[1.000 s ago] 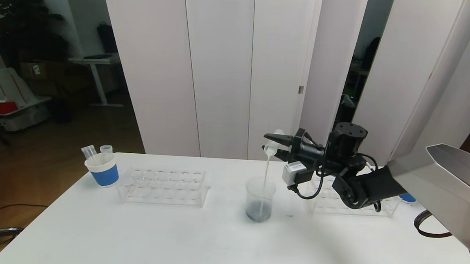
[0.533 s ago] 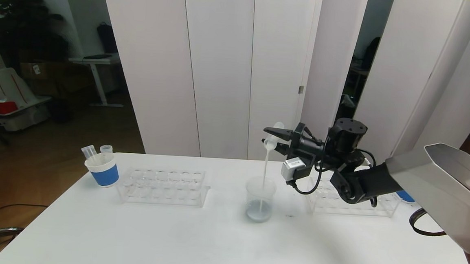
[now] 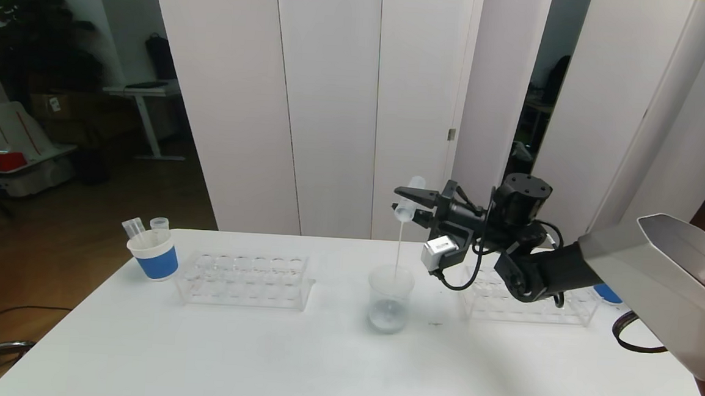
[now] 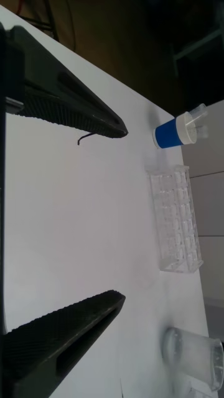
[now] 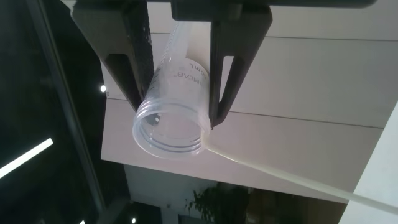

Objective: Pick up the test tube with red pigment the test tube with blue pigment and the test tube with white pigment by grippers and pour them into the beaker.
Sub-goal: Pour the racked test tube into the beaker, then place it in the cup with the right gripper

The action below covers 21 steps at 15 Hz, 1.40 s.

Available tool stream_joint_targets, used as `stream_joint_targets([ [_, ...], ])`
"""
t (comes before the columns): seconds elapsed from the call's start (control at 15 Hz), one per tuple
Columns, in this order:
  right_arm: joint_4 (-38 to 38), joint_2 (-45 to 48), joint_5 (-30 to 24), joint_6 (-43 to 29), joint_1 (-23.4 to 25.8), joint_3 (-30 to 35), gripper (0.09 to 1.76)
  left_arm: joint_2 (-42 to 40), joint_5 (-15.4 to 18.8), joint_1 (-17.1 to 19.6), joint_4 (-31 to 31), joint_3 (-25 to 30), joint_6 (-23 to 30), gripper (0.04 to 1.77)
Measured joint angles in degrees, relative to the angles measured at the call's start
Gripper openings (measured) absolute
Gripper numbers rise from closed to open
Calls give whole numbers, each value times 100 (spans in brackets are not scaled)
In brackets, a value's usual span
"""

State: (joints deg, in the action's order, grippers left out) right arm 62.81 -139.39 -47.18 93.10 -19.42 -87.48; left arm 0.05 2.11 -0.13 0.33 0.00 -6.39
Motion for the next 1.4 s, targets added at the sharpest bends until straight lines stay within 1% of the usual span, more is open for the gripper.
stream_joint_targets([
  [0.33,1,-52,-150,293,0,-260,59,0,0,2,0,0,0,175],
  [0.6,100,-69,-188,321,0,-393,59,0,0,2,2,0,0,175],
  [1.0,158,-68,-216,279,-65,-413,59,0,1,2,0,0,0,175],
  [1.27,135,52,-108,218,-61,-406,59,0,0,2,0,0,2,175],
  [1.4,98,160,99,95,-73,-406,59,0,1,2,2,0,0,175],
])
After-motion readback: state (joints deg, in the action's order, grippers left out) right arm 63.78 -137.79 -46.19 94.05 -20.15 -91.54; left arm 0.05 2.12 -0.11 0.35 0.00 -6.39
